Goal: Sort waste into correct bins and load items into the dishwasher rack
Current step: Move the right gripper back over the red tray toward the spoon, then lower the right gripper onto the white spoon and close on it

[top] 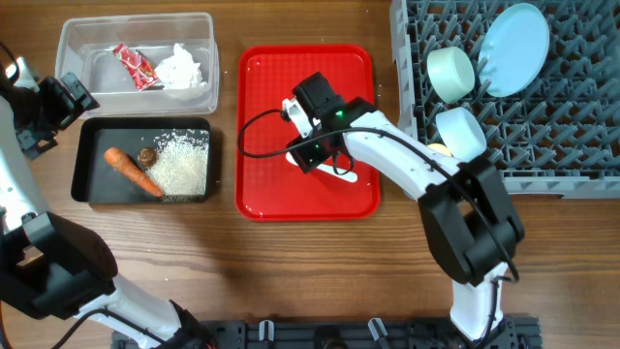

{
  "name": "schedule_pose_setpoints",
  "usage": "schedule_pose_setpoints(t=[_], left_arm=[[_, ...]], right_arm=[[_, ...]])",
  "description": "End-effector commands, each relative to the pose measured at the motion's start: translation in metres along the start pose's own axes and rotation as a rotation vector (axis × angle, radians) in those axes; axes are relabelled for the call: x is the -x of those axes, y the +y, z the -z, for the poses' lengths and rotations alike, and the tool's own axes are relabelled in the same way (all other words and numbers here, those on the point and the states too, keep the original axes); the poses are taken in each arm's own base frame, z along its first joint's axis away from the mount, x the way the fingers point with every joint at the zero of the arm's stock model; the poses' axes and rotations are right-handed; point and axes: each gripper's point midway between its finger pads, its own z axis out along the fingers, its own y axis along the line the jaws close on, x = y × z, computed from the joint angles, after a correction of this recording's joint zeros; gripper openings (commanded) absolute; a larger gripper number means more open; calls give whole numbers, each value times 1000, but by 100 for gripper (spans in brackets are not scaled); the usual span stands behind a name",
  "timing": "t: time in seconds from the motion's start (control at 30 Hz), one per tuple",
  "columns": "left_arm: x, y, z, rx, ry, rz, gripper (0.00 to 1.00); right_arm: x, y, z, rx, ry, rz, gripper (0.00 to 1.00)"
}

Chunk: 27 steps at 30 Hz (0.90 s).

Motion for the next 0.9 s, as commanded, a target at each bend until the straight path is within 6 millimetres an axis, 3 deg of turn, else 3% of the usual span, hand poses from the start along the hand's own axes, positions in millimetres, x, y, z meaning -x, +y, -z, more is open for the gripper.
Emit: schedule_pose_setpoints(t=[0.0,0.13,0.27,0.33,0.53,0.57,0.6,0.63,0.67,0.7,0.8,0.87], left_arm=[[1,-3,12,-7,-32,-5,100],[1,-3,12,-8,-32,-5,100],[2,-3,12,-7,-33,-5,100],[1,-3,12,-7,-32,-5,100],[1,-3,12,-8,-32,-5,100],[1,-3,12,-7,-32,-5,100],[1,-3,12,-7,-32,-5,100],[1,-3,12,-7,-32,-5,100],[1,-3,12,-7,-32,-5,100],[1,-3,12,-7,-32,-5,100],[1,-3,12,-7,-32,-5,100],[1,-3,12,-7,-32,-5,100]], right_arm=[[-15,13,-30,95,57,-15,63],[-12,16,-33,111,46,-24,58],[-23,41,-55,242,86,-34,49],[-29,44,-62,250,107,-33,45],[-14,46,-57,264,72,-35,7],[-14,45,-56,263,74,-37,7],[-14,44,-54,262,80,-42,8],[-14,42,-51,261,91,-49,23],[-13,39,-44,261,107,-70,52],[-9,37,-30,257,126,-134,61],[14,34,7,242,121,-336,66],[13,30,15,193,138,-517,65]])
